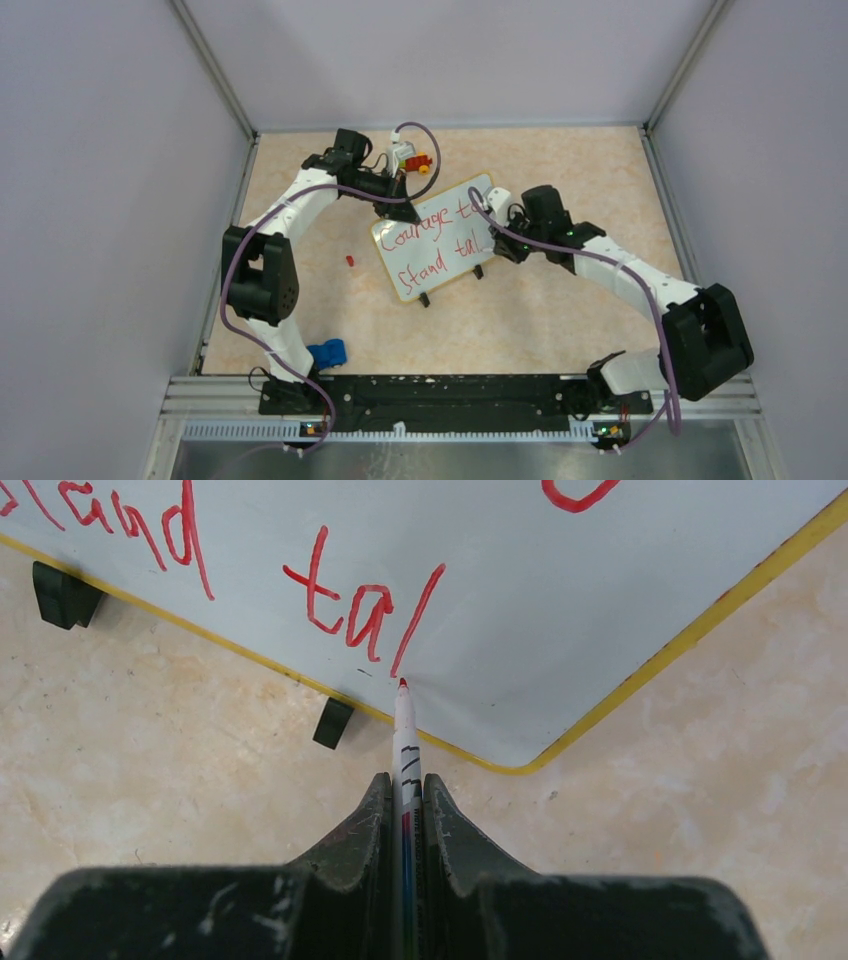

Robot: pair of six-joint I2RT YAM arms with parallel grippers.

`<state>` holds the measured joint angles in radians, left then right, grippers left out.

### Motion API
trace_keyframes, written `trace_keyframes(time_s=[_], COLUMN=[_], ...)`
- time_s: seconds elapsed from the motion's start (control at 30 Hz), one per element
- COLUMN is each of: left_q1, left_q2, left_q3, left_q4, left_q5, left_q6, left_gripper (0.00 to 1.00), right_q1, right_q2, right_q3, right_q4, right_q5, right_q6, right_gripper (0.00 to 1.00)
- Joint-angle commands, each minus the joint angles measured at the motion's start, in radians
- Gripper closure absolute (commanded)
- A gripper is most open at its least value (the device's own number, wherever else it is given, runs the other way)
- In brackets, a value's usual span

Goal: Write a sentence on the whiteboard

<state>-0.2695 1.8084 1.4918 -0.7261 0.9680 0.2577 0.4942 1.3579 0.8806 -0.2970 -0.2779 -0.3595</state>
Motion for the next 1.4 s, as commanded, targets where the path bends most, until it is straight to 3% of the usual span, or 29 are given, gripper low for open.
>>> trace_keyframes(time_s=[0.0, 0.47, 1.0, 1.37], left_q1=[-0.027, -0.027, -0.027, -0.027], left_q2=[0.024, 0.023, 0.029, 0.017], left_q3=[-0.012, -0.015, -0.025, -0.025], left_q4=[-0.095, -0.099, -0.092, -0.090], left_q5=[-0.065, -0.069, -0.068, -0.071], left_q6=[0.063, 0.069, 0.071, 0.066], left_gripper=[1.00, 1.00, 1.00, 1.00], right_q1=[-0.015, -0.019, -0.019, -0.023], right_q2=[-0.044, 0.009, -0.060, -0.069], right_q3=[0.107, 0.167, -0.026, 0.155], right_q4=[-0.012, 0.013, 0.049, -0.057], right_q5=[0.021, 0.027, 0.025, 0.030], right_q6=[-0.023, -0.030, -0.021, -0.040], right_gripper=[1.00, 1.00, 1.00, 1.00])
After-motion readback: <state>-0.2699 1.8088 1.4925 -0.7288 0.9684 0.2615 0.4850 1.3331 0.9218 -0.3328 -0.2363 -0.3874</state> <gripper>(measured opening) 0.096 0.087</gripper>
